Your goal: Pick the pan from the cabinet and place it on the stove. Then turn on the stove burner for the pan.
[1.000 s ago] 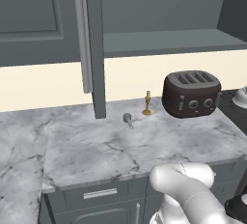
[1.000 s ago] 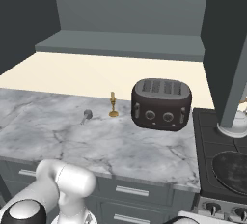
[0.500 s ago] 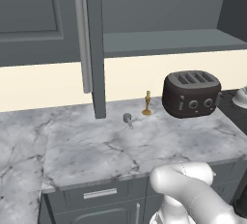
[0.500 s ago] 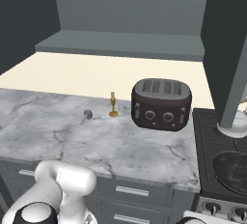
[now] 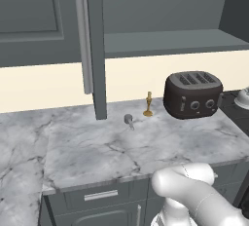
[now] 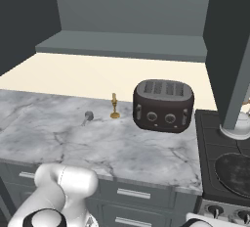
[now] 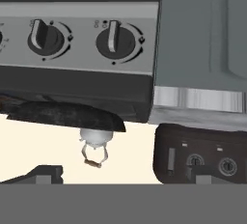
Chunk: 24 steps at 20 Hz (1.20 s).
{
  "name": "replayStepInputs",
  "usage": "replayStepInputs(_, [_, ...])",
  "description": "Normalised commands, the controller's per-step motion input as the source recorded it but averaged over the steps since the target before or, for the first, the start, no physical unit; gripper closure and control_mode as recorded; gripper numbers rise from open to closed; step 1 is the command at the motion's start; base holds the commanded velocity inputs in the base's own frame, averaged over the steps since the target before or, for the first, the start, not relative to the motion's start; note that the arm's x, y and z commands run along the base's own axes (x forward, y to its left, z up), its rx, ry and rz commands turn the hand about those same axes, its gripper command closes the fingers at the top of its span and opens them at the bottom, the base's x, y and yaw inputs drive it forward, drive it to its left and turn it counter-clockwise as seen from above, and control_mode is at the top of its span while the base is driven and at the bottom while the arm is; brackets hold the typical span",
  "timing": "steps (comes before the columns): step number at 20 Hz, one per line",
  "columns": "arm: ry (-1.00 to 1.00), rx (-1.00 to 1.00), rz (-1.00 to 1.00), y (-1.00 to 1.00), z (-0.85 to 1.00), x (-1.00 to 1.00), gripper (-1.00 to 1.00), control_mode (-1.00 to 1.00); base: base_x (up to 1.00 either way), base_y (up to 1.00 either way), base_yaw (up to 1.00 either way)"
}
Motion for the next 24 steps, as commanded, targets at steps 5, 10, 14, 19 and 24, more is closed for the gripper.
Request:
replayStepInputs(5, [0.00,0.00,0.00,-0.06,-0.26,0.16,-1.00,-1.00,0.00,0.00,0.00])
replayStepInputs(10, [-0.01,0.00,0.00,-0.08,-0.18,0.12,-1.00,-1.00,0.00,0.00,0.00])
replayStepInputs(14, [-0.01,0.00,0.00,-0.08,-0.19,0.15,-1.00,-1.00,0.00,0.00,0.00])
replayStepInputs(19, [0.00,0.00,0.00,-0.04,-0.26,0.16,-1.00,-1.00,0.00,0.00,0.00])
replayStepInputs(24, [0.00,0.00,0.00,-0.07,-0.26,0.16,-1.00,-1.00,0.00,0.00,0.00])
